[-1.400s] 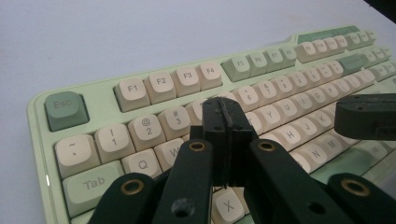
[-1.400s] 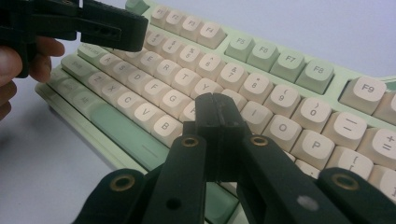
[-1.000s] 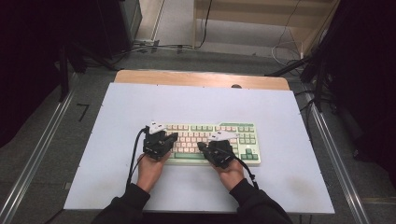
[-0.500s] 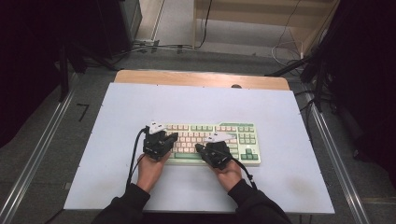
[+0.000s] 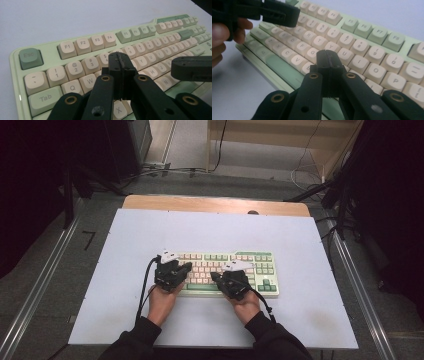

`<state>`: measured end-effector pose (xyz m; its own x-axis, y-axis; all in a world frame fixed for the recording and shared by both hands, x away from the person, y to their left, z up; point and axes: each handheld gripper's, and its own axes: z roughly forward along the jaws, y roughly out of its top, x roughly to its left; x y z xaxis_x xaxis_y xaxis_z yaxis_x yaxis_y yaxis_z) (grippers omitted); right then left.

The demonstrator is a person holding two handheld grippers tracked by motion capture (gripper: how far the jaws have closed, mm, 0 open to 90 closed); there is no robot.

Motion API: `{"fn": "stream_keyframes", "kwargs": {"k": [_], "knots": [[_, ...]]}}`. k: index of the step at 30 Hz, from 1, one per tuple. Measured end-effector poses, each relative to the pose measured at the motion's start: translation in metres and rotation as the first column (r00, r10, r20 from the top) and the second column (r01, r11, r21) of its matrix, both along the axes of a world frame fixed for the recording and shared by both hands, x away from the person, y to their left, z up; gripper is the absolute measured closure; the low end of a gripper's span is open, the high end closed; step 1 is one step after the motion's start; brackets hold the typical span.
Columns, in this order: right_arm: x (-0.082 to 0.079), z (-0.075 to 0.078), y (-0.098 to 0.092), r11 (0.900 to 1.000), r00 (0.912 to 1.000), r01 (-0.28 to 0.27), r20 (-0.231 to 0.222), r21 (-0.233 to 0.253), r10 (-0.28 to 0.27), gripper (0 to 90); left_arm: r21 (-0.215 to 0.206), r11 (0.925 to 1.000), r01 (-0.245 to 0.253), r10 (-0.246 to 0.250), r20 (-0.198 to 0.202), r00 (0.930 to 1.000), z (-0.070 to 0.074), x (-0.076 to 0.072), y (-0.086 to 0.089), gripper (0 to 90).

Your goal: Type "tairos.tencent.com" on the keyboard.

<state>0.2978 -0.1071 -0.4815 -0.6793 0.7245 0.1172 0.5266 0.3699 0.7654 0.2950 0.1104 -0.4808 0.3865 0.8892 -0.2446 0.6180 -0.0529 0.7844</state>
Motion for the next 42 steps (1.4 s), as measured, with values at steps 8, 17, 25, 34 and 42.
{"fn": "stream_keyframes", "kwargs": {"k": [8, 17, 25, 34, 42], "knots": [[0.003, 0.003, -0.007, 1.000, 0.9998, 0.017, -0.004, 0.008, -0.017, 87.9, -0.006, 0.9999, 0.015, -0.015, -0.002, 0.9999, 0.001, 0.002, -0.007, 90.0], [0.004, 0.002, -0.009, 1.000, 0.9997, 0.023, -0.005, 0.005, -0.023, 87.9, 0.000, 0.9996, 0.029, -0.029, -0.009, 0.9995, -0.001, 0.006, -0.015, 90.0], [0.004, 0.004, -0.012, 1.000, 0.9995, 0.030, -0.004, 0.007, -0.030, 87.9, 0.009, 0.9994, 0.034, -0.034, -0.012, 0.9993, -0.003, 0.009, -0.021, 90.0], [0.005, 0.004, -0.015, 0.999, 0.9992, 0.039, -0.003, 0.012, -0.039, 87.9, 0.012, 0.9993, 0.036, -0.036, -0.013, 0.9993, -0.005, 0.011, -0.024, 90.0], [0.005, 0.004, -0.015, 0.999, 0.9992, 0.039, -0.001, 0.009, -0.039, 87.9, 0.011, 0.9993, 0.035, -0.035, -0.009, 0.9994, -0.004, 0.011, -0.024, 90.0]]}}
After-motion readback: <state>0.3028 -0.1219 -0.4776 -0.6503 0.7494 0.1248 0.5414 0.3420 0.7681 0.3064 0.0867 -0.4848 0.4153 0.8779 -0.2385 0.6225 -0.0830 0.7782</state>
